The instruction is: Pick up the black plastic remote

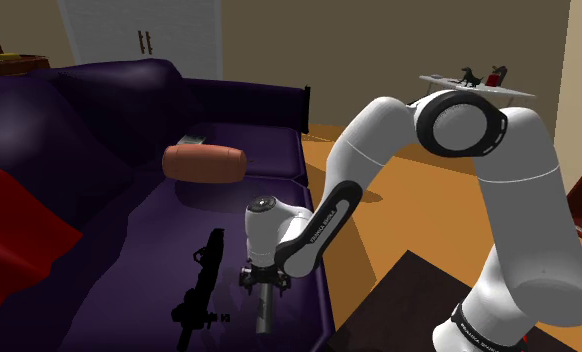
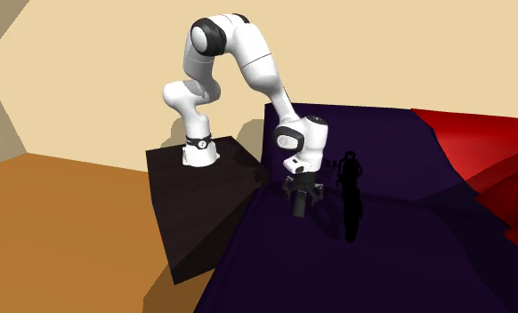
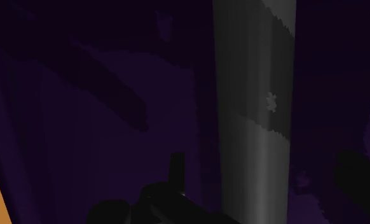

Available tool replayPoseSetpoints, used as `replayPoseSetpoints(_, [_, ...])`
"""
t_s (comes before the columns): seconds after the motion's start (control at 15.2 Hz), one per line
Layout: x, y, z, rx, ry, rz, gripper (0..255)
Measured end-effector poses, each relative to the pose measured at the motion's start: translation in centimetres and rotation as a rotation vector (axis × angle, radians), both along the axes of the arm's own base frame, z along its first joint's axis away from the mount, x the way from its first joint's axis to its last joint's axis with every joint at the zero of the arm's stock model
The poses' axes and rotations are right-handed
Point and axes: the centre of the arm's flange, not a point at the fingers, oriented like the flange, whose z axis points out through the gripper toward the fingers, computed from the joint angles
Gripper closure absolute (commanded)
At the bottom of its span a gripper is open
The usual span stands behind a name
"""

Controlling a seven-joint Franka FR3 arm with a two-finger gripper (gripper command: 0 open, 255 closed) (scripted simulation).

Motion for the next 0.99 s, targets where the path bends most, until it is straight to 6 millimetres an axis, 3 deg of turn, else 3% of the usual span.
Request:
replayPoseSetpoints(0.66, [0.1,0.1,0.1,0.002,-0.005,0.001,255])
replayPoseSetpoints(0.99, [0.0,0.0,2.1,0.000,-0.001,0.000,255])
